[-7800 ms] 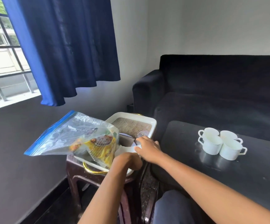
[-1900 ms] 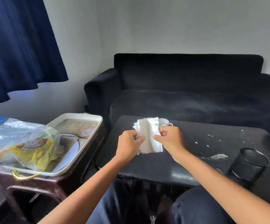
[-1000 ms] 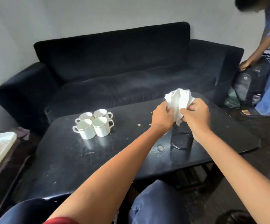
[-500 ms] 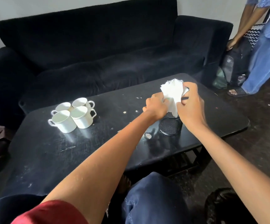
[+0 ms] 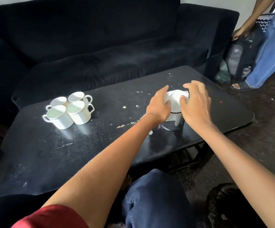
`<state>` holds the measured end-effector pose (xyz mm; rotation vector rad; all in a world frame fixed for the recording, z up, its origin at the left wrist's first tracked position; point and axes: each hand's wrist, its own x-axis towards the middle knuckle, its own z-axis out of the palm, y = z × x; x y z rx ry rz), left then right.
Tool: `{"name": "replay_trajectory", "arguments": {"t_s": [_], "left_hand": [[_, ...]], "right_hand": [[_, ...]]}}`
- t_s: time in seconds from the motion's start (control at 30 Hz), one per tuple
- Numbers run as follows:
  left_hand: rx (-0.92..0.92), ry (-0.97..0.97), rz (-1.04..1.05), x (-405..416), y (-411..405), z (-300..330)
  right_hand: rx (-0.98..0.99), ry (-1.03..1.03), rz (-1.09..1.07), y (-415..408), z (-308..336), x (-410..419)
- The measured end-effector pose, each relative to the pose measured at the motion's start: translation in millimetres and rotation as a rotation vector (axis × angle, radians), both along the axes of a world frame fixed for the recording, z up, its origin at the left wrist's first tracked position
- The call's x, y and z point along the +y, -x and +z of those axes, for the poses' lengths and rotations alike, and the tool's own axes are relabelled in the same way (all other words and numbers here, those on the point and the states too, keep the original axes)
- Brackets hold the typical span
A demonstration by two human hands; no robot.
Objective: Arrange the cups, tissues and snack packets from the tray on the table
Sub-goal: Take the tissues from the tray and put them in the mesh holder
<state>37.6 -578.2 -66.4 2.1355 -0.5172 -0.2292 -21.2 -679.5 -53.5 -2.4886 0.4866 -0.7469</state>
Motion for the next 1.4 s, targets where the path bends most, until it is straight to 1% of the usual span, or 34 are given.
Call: {"name": "replay_trajectory", "arguments": {"t_s": [0.07, 0.13, 0.33, 0.43, 0.47, 0.5, 0.6, 0.67, 0.73, 0.87, 1.0, 1.1, 1.2, 1.3, 1.4], "left_hand": [[0.003, -0.057, -0.025, 0, 0, -4], [0.018, -0.071, -0.030, 0, -1, -6], [0.011, -0.059, -0.014, 4, 2, -4], [0.027, -0.038, 0.001, 9, 7, -4], [0.042, -0.022, 0.012, 10, 10, -4], [0.069, 0.005, 0.031, 11, 14, -4], [0.173, 0.100, 0.119, 17, 31, -9], [0.210, 0.142, 0.174, 21, 42, -17], [0.219, 0.178, 0.239, 27, 53, -24], [0.252, 0.297, 0.324, 37, 70, -34], [0.283, 0.313, 0.362, 54, 68, -39], [0.249, 0.329, 0.432, 73, 54, -42], [0.233, 0.342, 0.491, 92, 38, -49], [0.233, 0.378, 0.474, 107, 21, -56], [0.211, 0.376, 0.427, 117, 3, -59]], "right_hand": [[0.121, 0.036, 0.072, -2, -4, 2], [0.193, 0.074, 0.128, -2, -10, 4], [0.232, -0.013, 0.145, 2, -10, 5], [0.170, -0.080, 0.139, 5, -8, 5], [0.148, -0.162, 0.144, 6, -8, 5], [0.132, -0.296, 0.141, 7, -8, 4], [0.102, -0.787, 0.133, 10, -9, 5], [0.118, -0.959, 0.135, 11, -16, 10], [0.104, -1.030, 0.106, 12, -21, 17], [0.096, -1.053, 0.106, 9, -27, 37], [0.187, -0.989, 0.219, -4, -39, 59], [0.221, -0.941, 0.291, -19, -49, 76], [0.241, -0.845, 0.356, -36, -57, 91], [0.230, -0.797, 0.377, -57, -63, 108], [0.165, -0.785, 0.356, -78, -70, 129]]}}
